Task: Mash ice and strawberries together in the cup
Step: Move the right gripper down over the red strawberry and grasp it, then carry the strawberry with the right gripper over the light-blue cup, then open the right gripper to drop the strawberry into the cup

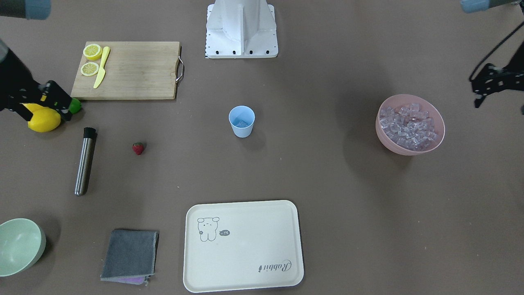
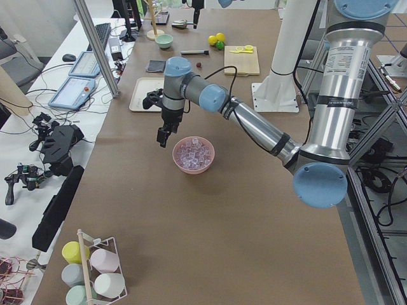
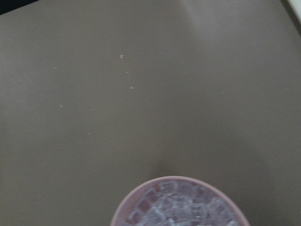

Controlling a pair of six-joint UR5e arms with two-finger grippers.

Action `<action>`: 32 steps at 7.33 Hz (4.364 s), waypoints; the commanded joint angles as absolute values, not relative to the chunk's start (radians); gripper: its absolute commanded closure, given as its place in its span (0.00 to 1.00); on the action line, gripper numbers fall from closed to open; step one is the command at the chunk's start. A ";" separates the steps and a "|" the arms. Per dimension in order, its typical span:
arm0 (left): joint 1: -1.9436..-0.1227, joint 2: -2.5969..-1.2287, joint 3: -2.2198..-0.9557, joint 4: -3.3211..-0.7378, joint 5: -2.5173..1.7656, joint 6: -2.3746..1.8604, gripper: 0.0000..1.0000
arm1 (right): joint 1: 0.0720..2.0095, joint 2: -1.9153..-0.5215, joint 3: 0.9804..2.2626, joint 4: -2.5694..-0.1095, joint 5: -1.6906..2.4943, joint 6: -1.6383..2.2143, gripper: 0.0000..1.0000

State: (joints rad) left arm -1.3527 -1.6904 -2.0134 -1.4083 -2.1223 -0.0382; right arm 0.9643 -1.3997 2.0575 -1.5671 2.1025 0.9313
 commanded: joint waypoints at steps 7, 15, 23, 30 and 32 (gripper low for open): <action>-1.592 -1.456 -1.818 -1.451 -2.298 0.299 0.02 | 0.649 -1.308 1.783 -1.258 1.868 1.062 0.00; -1.592 -1.442 -1.822 -1.488 -2.298 0.299 0.02 | 0.653 -1.298 1.703 -1.246 1.862 1.063 0.90; -1.592 -1.418 -1.822 -1.558 -2.298 0.299 0.02 | 0.602 -1.099 1.744 -1.255 1.882 1.052 1.00; -1.592 -1.382 -1.827 -1.594 -2.287 0.299 0.02 | 0.450 -0.842 1.733 -1.513 1.802 1.199 1.00; -1.592 -1.382 -1.827 -1.594 -2.287 0.299 0.02 | 0.448 -0.844 1.730 -1.509 1.796 1.200 1.00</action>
State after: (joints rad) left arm -1.5923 -1.3822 -1.8273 -1.5938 -2.2874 0.2991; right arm 0.4520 -0.8476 1.7331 -1.5075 1.8020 1.1959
